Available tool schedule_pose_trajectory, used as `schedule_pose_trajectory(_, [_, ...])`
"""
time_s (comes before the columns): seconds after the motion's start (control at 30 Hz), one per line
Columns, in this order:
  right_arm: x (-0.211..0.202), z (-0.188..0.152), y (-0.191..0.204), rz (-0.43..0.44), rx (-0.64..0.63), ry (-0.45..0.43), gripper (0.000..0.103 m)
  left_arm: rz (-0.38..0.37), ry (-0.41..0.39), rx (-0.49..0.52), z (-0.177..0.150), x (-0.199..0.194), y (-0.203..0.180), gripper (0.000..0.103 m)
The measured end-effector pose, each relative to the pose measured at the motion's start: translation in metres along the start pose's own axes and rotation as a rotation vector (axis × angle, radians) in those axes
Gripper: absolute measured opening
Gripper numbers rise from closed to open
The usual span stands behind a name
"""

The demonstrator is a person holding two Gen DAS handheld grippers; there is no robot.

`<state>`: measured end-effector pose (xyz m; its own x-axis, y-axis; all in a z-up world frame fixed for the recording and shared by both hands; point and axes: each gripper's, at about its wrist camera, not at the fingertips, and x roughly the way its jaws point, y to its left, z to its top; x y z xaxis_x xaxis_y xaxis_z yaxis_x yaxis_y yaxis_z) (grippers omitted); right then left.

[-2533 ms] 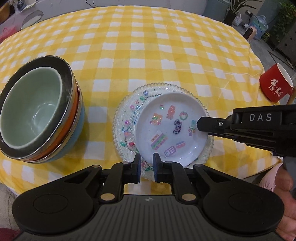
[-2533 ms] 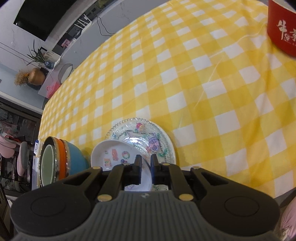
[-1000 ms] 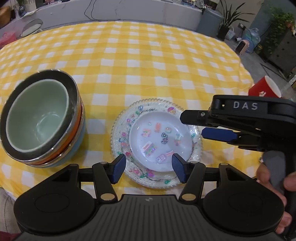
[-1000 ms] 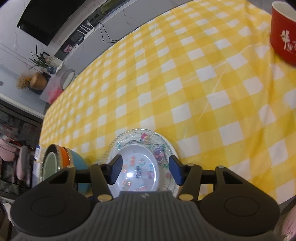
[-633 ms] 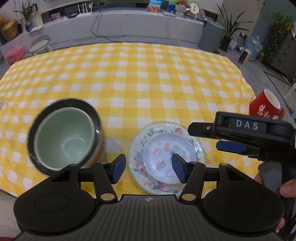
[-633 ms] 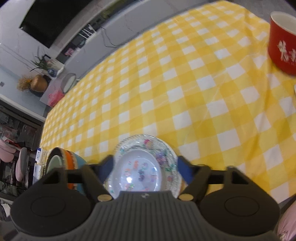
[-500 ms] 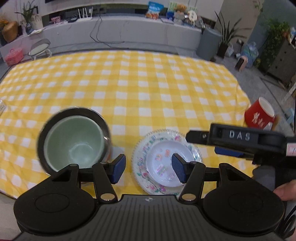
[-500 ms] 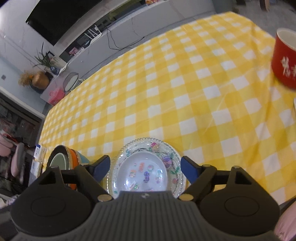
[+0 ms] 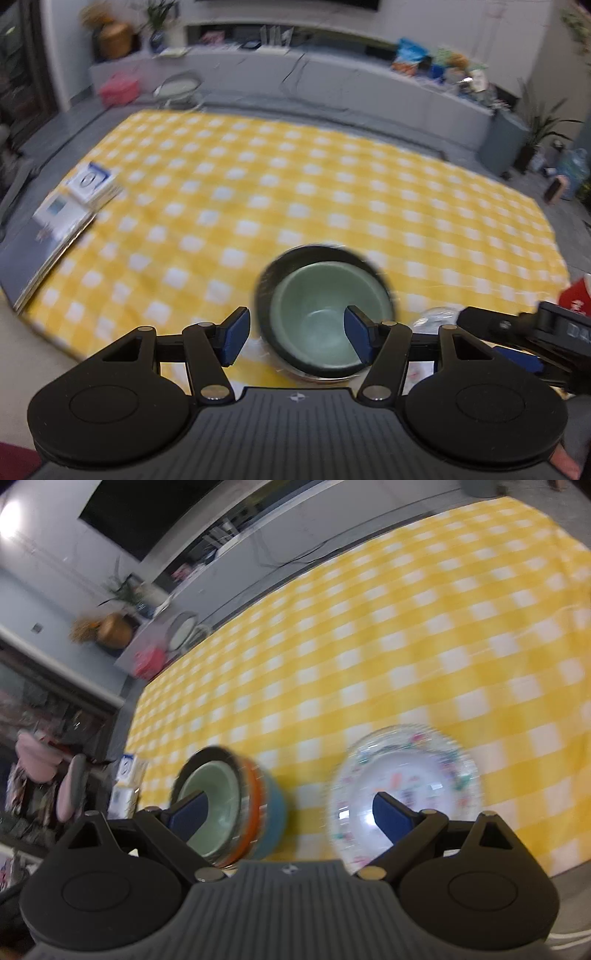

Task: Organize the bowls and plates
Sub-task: 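Move both grippers to the rim of the nested bowl stack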

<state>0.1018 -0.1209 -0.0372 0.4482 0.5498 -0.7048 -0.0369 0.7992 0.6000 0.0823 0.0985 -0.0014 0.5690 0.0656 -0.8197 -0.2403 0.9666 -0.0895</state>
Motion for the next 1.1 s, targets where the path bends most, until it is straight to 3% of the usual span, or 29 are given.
schedule_pose_trajectory(0.3, [0.047, -0.005, 0.028, 0.007, -0.026, 0.057, 0.087, -0.039, 0.074, -0.122, -0.004, 0.028, 0.038, 0.069])
schedule_pose_trajectory(0.5, [0.074, -0.005, 0.033, -0.086, -0.049, 0.060, 0.070, -0.112, 0.100, -0.149, -0.008, 0.043, 0.040, 0.069])
schedule_pose_trajectory(0.67, [0.094, -0.006, 0.037, -0.087, -0.065, 0.098, 0.062, -0.150, 0.098, -0.161, -0.011, 0.057, 0.047, 0.069])
schedule_pose_trajectory(0.93, [0.127, -0.006, 0.029, -0.088, -0.033, 0.158, 0.060, -0.201, 0.092, -0.244, -0.016, 0.076, 0.059, 0.067])
schedule_pose_trajectory(1.1, [0.138, -0.003, 0.020, -0.040, 0.023, 0.180, 0.061, -0.275, 0.158, -0.294, -0.022, 0.095, 0.067, 0.066])
